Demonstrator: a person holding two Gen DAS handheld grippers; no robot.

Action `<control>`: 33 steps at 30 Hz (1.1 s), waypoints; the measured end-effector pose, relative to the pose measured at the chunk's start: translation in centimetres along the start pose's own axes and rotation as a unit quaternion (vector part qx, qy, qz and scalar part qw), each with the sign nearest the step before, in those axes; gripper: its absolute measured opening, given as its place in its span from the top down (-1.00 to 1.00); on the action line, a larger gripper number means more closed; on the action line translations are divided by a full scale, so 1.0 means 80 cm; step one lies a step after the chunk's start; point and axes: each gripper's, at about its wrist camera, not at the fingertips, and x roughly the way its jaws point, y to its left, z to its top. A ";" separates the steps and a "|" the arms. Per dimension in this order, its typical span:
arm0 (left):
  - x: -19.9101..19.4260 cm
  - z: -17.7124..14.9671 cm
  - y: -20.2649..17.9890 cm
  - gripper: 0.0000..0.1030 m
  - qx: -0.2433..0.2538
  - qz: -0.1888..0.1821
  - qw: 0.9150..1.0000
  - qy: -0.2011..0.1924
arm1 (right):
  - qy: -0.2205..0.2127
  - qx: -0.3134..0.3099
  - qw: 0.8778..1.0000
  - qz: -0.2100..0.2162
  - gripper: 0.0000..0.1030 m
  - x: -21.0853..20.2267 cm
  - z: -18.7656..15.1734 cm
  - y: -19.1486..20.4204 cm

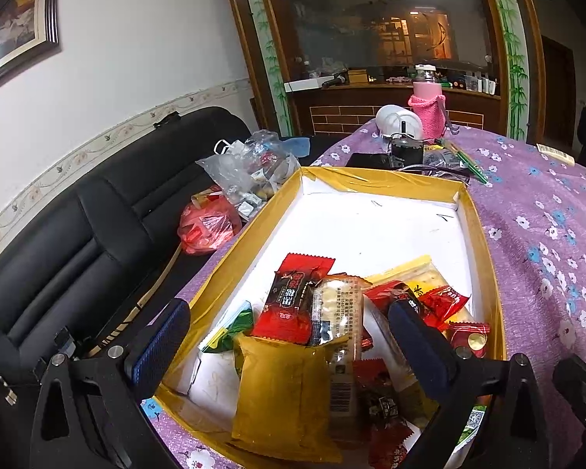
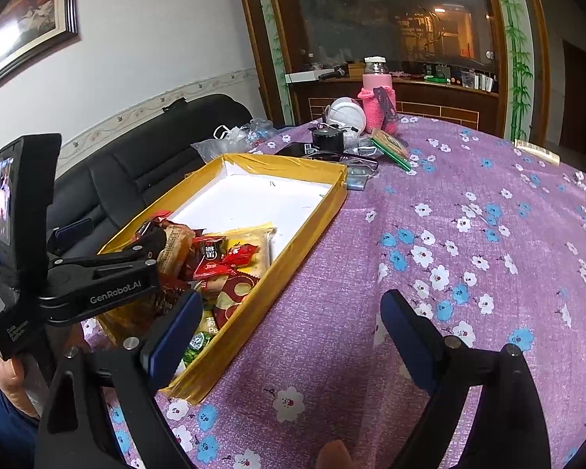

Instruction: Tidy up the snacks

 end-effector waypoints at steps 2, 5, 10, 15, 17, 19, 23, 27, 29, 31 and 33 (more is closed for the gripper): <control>0.000 0.000 0.000 -0.99 0.000 0.000 1.000 0.000 | -0.002 -0.005 1.000 -0.003 -0.79 -0.001 -0.001 0.002; 0.000 -0.001 0.001 -0.99 0.001 0.002 1.000 -0.001 | -0.003 -0.007 1.000 -0.004 -0.79 -0.002 -0.001 0.003; 0.001 -0.001 0.000 -0.99 0.001 0.003 1.000 -0.001 | -0.003 -0.007 1.000 -0.004 -0.80 -0.003 -0.001 0.003; 0.002 -0.002 0.001 -0.99 0.003 0.006 1.000 -0.003 | -0.004 -0.007 1.000 -0.004 -0.79 -0.003 -0.001 0.004; 0.001 -0.001 0.002 -0.99 0.004 0.008 1.000 -0.005 | -0.004 -0.006 1.000 -0.005 -0.79 -0.003 -0.001 0.003; 0.000 -0.002 0.001 -0.99 0.004 0.008 1.000 -0.005 | -0.004 -0.005 1.000 -0.005 -0.79 -0.005 0.000 0.002; -0.001 -0.002 0.002 -0.99 0.003 0.011 1.000 -0.007 | -0.004 -0.006 1.000 -0.007 -0.79 -0.006 0.000 0.002; -0.006 0.000 0.006 -0.99 0.001 0.012 1.000 -0.014 | -0.007 -0.006 1.000 -0.009 -0.79 -0.007 0.002 0.002; -0.007 0.002 0.009 -0.99 -0.001 0.009 1.000 -0.014 | -0.007 -0.006 1.000 -0.009 -0.79 -0.007 0.002 0.002; -0.006 0.004 0.012 -0.99 -0.003 0.002 1.000 -0.009 | -0.007 -0.006 1.000 -0.010 -0.79 -0.007 0.002 0.002; -0.007 0.005 0.015 -0.99 -0.006 -0.006 1.000 -0.005 | -0.008 -0.004 1.000 -0.011 -0.79 -0.007 0.002 0.002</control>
